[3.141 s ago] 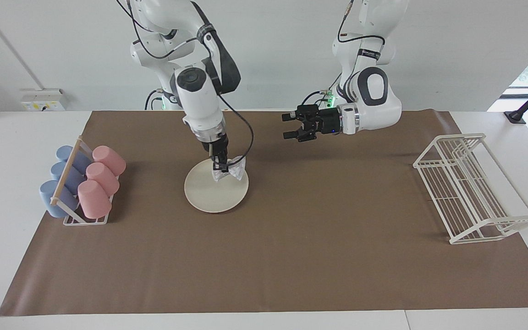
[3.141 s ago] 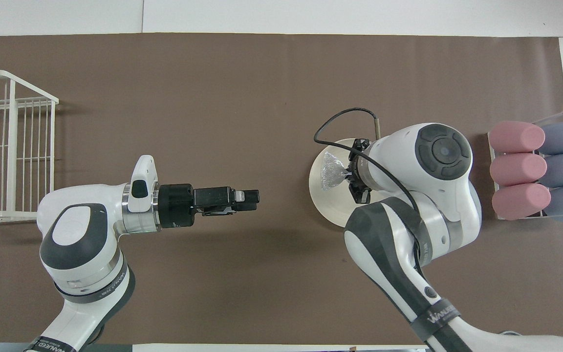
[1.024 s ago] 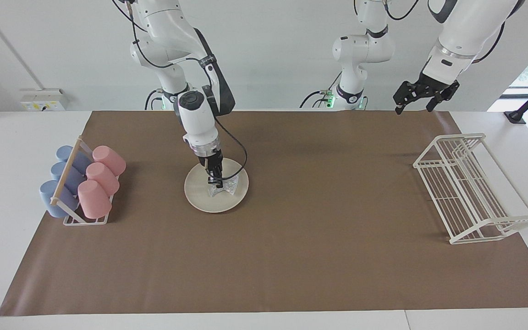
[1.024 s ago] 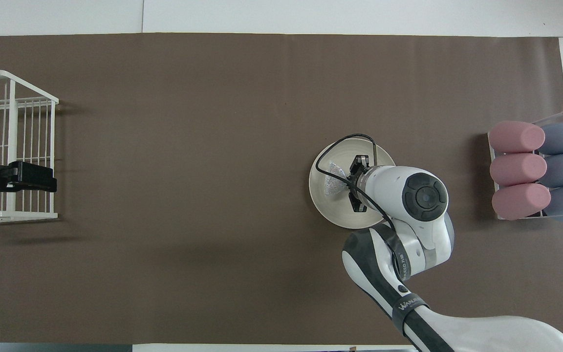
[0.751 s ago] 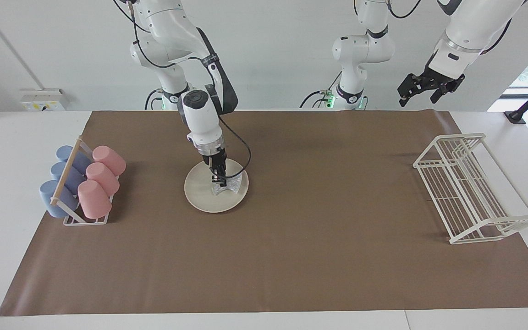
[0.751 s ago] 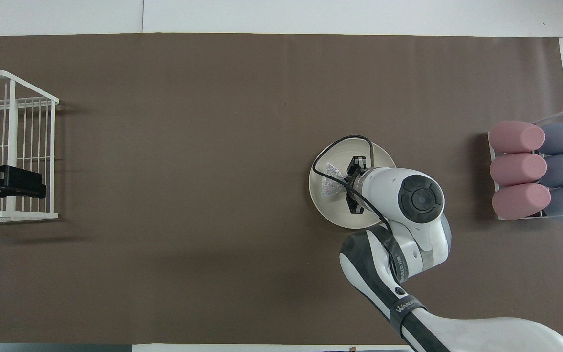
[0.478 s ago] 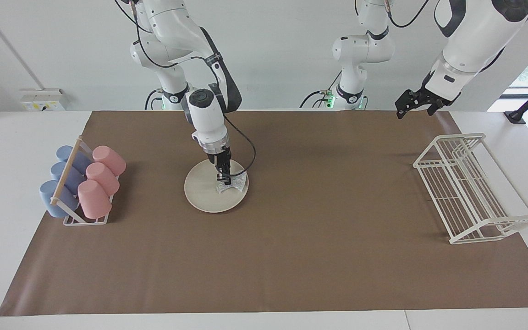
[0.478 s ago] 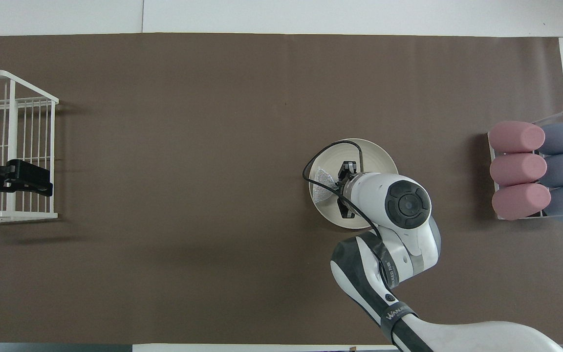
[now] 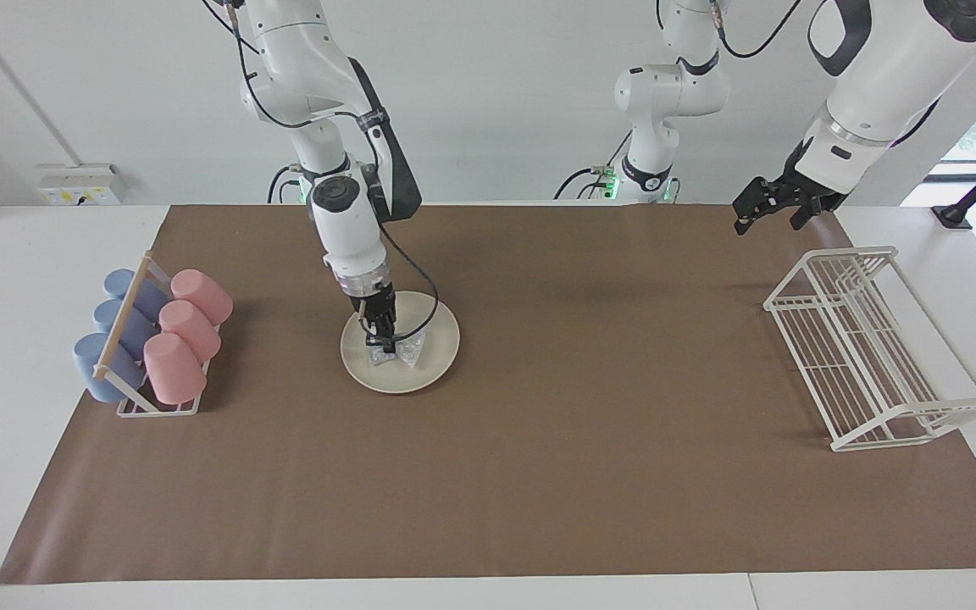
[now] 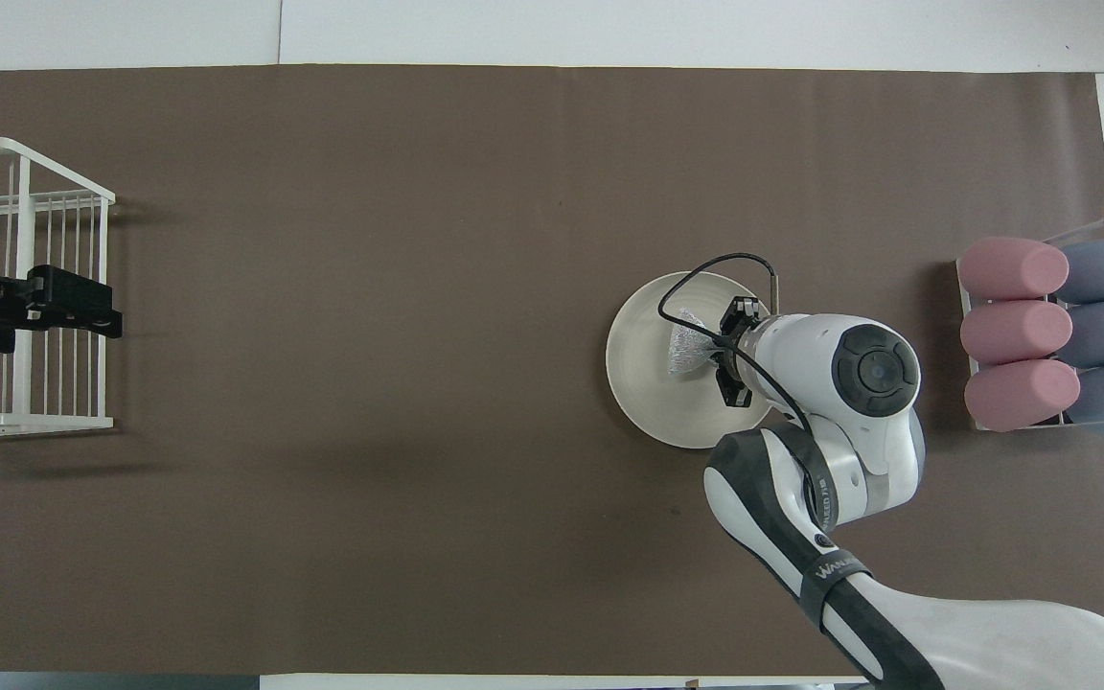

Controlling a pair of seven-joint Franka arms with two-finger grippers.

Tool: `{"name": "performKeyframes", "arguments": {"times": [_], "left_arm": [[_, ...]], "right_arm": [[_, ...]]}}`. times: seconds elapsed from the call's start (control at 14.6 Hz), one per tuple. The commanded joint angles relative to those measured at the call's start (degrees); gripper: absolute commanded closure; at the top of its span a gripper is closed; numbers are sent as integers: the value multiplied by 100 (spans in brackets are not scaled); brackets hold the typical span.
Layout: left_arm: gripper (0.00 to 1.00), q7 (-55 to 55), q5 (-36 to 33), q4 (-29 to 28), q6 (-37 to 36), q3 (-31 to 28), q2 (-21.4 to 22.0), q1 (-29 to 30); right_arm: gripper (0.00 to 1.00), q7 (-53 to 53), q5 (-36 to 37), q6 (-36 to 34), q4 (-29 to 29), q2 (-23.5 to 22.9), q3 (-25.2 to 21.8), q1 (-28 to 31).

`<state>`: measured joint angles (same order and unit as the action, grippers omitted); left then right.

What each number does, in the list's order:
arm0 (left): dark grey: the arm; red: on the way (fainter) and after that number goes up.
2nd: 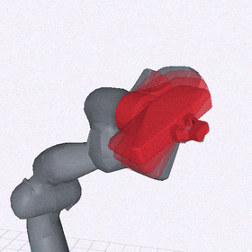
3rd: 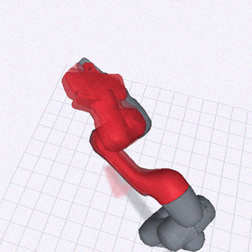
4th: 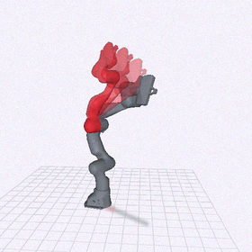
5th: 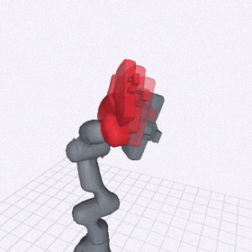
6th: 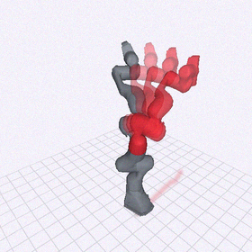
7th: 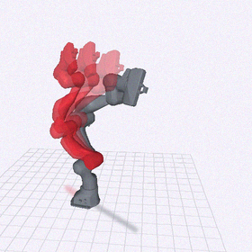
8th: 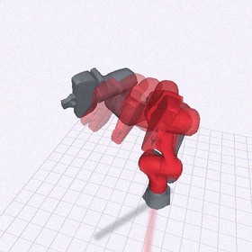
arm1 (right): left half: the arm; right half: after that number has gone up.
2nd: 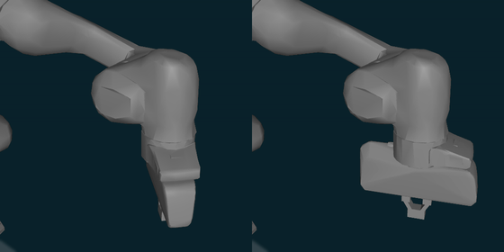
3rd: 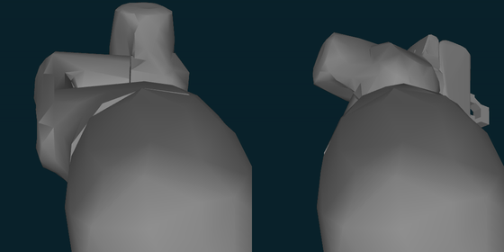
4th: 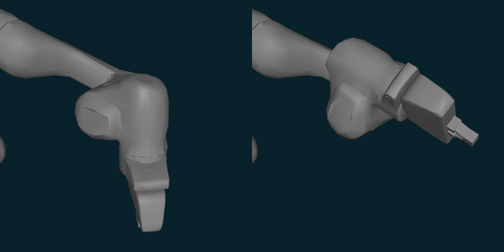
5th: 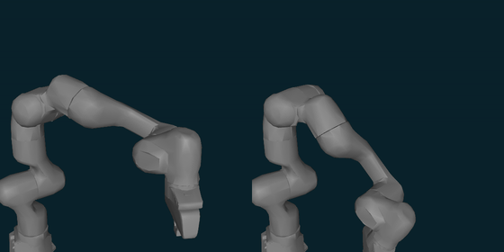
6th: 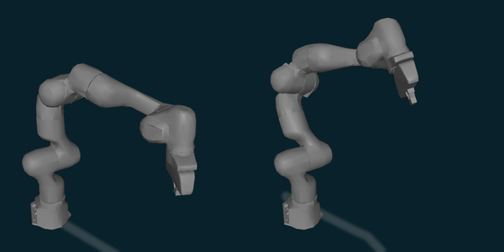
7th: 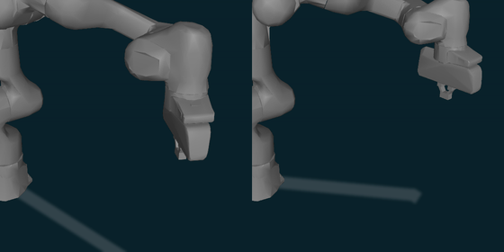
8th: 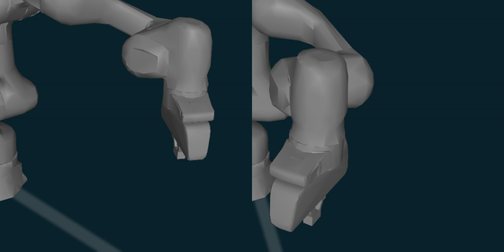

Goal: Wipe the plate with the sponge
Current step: 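Wipe the plate surface with the sponge in the right gripper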

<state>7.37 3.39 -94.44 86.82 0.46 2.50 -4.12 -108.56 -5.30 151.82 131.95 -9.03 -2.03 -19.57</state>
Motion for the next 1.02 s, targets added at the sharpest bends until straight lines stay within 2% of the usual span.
{"name": "performKeyframes", "arguments": {"times": [0.0, 0.34, 0.75, 0.96], "left_arm": [[0, -25, 100, -31, 54, -11, 93, 122], [0, 36, 100, -118, 19, -11, 128, 228], [0, 2, 100, -118, 54, -28, 128, 359], [0, 10, 100, -118, 19, -28, 128, 369]], "right_arm": [[100, 186, 29, 40, 226, -29, 36, 216], [100, 2, 38, 84, 208, -28, 53, 102], [100, -1087, 38, 523, 173, -55, 53, -881], [100, -1116, 29, 506, 182, -55, 44, -909]]}}
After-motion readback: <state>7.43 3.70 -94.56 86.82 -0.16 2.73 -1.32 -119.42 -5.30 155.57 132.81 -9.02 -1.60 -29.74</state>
